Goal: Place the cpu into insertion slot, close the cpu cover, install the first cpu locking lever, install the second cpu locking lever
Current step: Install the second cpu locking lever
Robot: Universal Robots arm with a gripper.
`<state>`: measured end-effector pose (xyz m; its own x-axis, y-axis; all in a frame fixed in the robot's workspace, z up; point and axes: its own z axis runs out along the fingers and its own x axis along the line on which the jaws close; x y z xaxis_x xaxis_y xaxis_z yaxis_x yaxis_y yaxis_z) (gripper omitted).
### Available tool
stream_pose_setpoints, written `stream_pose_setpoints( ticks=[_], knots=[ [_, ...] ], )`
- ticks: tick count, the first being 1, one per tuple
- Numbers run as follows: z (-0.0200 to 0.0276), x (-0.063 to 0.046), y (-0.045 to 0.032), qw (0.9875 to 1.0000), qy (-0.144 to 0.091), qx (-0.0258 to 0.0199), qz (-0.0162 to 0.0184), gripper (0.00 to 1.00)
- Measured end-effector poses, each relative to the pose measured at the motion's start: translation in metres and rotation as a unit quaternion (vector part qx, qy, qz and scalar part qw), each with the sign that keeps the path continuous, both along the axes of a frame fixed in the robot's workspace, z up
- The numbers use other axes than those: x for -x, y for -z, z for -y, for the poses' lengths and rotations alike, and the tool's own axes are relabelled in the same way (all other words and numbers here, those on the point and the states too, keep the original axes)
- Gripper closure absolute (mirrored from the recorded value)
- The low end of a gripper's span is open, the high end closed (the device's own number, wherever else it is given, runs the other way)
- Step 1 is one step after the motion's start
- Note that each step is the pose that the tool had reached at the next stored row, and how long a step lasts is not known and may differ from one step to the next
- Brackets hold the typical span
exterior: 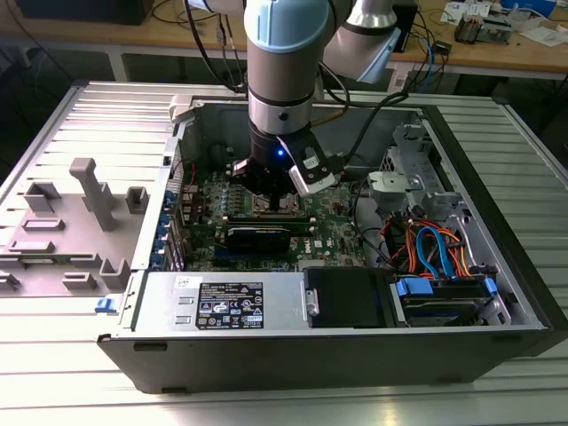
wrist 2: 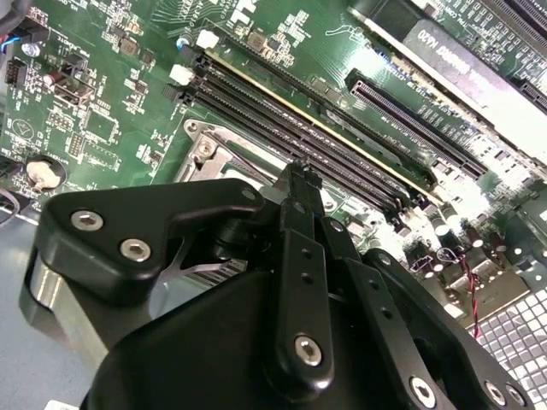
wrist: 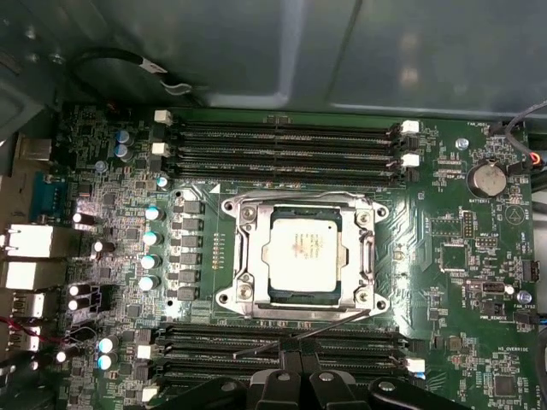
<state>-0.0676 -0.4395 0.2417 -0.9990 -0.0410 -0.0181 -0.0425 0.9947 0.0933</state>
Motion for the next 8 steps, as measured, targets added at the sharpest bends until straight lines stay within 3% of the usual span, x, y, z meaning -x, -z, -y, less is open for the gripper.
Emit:
stream_pose_setpoints(
  ticks=[8],
  knots=[
    [0.0,0.0,0.0,1.0,0.0,-0.0019,0.0,0.89]
  ],
)
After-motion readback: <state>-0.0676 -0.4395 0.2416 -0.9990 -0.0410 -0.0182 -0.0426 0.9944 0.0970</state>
